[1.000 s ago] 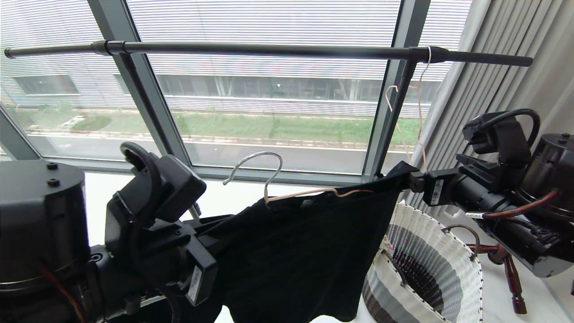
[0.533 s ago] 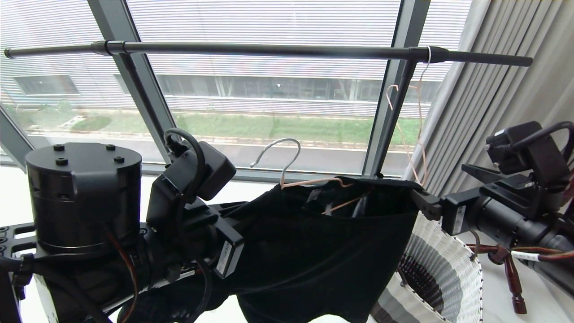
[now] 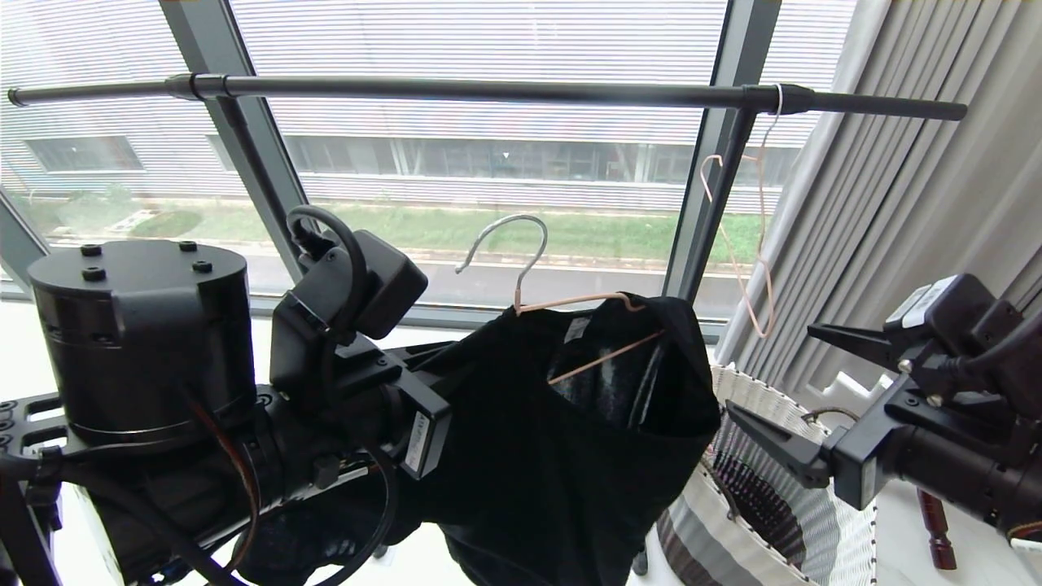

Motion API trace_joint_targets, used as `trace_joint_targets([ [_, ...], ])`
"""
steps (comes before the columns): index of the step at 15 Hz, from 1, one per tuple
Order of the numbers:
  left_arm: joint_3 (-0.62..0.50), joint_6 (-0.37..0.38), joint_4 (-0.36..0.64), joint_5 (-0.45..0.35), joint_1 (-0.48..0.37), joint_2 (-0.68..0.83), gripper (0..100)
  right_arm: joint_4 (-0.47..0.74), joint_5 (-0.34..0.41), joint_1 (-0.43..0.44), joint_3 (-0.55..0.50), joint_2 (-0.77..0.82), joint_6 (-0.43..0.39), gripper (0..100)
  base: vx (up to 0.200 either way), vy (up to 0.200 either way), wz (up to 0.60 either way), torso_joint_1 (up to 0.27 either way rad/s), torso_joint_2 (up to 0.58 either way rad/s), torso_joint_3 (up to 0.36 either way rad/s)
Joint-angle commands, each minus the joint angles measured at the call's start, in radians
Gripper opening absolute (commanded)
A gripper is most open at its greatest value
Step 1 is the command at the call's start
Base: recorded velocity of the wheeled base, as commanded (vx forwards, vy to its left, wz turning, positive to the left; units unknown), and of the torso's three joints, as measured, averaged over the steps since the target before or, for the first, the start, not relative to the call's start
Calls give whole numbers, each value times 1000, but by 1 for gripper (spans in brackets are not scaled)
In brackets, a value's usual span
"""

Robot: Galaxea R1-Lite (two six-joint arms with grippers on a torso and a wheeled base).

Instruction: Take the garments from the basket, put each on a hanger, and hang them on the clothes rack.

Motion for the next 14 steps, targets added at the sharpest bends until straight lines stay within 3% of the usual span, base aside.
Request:
trace_joint_targets([
  [1, -1, 1, -1, 0, 0, 0, 0, 41, 31, 2, 2, -45, -23, 100, 0, 0, 0, 0, 0, 0],
  [4, -9, 0, -3, -6, -4, -5, 0, 173, 74, 2, 8, -118, -29, 100, 0, 0, 0, 0, 0, 0],
  [9, -18, 3, -1, -72, -70, -33, 0, 198, 60, -11, 77, -141, -44, 100, 0, 0, 0, 0, 0, 0],
  [12, 17, 24, -1, -71, -124, -22, 0, 238, 94, -18, 8, -155, -95, 100, 0, 0, 0, 0, 0, 0],
  [14, 39, 23, -3, -68, -124, 10, 0, 388, 157, -18, -60, -190, -124, 100, 0, 0, 0, 0, 0, 0],
])
